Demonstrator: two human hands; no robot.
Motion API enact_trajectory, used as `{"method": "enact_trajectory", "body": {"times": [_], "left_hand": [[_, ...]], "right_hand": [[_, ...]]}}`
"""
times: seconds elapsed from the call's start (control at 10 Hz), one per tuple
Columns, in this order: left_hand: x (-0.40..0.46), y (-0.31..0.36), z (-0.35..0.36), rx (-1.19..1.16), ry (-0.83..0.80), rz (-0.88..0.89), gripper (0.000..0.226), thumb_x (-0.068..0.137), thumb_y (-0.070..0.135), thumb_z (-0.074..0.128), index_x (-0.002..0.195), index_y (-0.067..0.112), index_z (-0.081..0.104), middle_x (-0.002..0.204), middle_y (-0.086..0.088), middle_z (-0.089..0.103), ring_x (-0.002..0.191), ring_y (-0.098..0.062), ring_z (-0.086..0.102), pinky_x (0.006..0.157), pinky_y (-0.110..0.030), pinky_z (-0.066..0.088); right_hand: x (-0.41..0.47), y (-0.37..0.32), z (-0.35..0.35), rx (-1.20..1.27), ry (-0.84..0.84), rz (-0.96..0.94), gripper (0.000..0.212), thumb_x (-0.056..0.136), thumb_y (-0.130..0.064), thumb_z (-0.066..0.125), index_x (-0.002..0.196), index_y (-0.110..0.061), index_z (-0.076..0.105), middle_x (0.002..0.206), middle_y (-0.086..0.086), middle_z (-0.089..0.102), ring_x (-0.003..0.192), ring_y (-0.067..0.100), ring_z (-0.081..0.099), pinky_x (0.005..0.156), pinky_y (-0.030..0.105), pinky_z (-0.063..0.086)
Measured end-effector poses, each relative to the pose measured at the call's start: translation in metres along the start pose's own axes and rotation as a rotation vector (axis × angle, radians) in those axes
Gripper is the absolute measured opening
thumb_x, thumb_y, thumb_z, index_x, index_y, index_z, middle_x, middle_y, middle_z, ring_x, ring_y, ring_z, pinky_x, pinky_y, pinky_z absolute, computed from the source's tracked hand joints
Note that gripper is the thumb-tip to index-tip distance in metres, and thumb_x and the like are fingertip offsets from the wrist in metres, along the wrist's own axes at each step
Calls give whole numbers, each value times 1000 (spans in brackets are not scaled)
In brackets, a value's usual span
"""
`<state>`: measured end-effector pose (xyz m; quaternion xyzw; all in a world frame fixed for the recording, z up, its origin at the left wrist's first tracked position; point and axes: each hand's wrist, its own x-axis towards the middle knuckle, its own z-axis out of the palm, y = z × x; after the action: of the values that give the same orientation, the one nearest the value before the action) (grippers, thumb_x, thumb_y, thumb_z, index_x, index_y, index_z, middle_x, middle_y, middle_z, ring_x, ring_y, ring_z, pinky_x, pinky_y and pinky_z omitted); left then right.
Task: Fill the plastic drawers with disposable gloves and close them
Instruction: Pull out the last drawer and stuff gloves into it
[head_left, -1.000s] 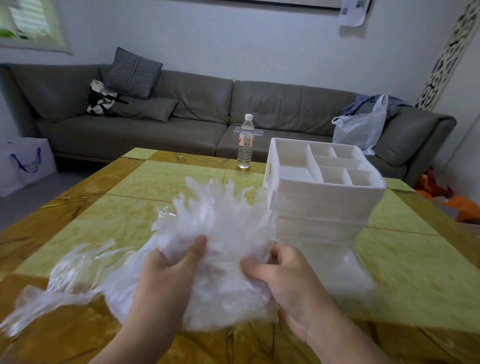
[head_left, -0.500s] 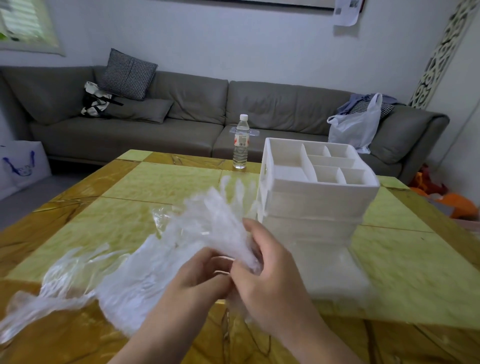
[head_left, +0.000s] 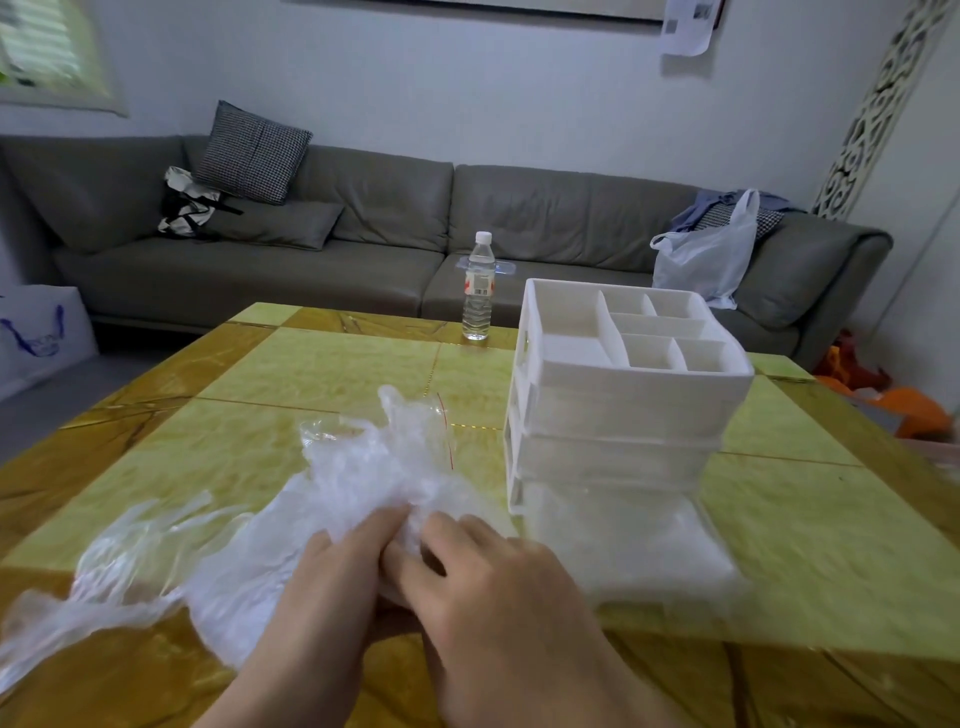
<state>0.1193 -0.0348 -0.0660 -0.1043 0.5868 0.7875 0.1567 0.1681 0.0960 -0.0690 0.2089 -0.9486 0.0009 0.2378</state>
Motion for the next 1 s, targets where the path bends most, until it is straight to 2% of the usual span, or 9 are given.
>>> {"method": "enact_trajectory", "body": {"times": [0.1,0.2,0.3,0.4,0.5,0.7,0.8,0.9,1.0], "left_hand": [[1,9,-5,-46,116,120,31,92,26,73,111,1,70,90,-23,77,77,-36,78,69,-43,58],[-1,25,-8,-182,179,215,24,96,26,70,115,10,71,99,-10,80,82,-26,79,72,-40,58],[-10,34,-5,-332,150,284,28,98,24,66,124,16,70,105,4,81,90,-12,78,66,-32,63],[-17,26,5,-273,117,282,36,95,31,69,126,13,69,104,5,81,90,-9,78,63,-25,62],[-16,11,13,-126,130,306,67,74,56,83,125,16,68,113,8,77,101,-5,72,93,-24,52],[-23,0,17,303,260,340,47,90,49,76,61,17,56,62,-8,52,65,-21,51,63,-36,43],[-18,-4,13,371,334,388,37,98,23,66,76,-7,67,67,-12,59,80,-36,61,64,-27,45],[-10,-16,5,414,300,423,23,96,3,66,105,-18,66,80,-17,60,75,-29,58,53,0,39],[-15,-18,13,446,199,507,12,94,17,70,99,6,72,90,-7,72,80,-1,64,66,-9,41]], "right_hand": [[-7,2,-14,158,81,75,59,80,-38,62,138,-37,57,108,-9,56,82,14,59,58,30,50],[-15,12,-22,510,263,439,36,90,-57,57,118,-34,61,96,-15,61,76,8,61,64,32,52],[-14,34,-32,1036,82,930,63,87,-76,51,91,-15,68,79,2,75,64,20,67,55,40,50],[-9,41,-35,1804,-348,1057,92,85,-82,56,111,4,74,119,34,72,99,44,72,71,42,53],[-6,40,-29,2143,-128,866,70,97,-64,58,143,-12,65,150,23,59,140,45,55,116,56,40],[-9,41,-23,2084,5,788,77,63,-57,94,126,-15,78,136,20,70,128,39,67,116,58,46],[-8,44,-32,2067,4,702,72,74,-57,85,131,-13,75,139,21,68,131,38,64,117,59,44],[-8,43,-32,1790,69,796,25,84,-22,86,108,-15,84,115,16,79,109,32,77,99,45,59],[-10,46,-19,1552,252,1046,11,89,-2,80,97,-8,84,96,16,81,92,34,80,83,44,64]]}}
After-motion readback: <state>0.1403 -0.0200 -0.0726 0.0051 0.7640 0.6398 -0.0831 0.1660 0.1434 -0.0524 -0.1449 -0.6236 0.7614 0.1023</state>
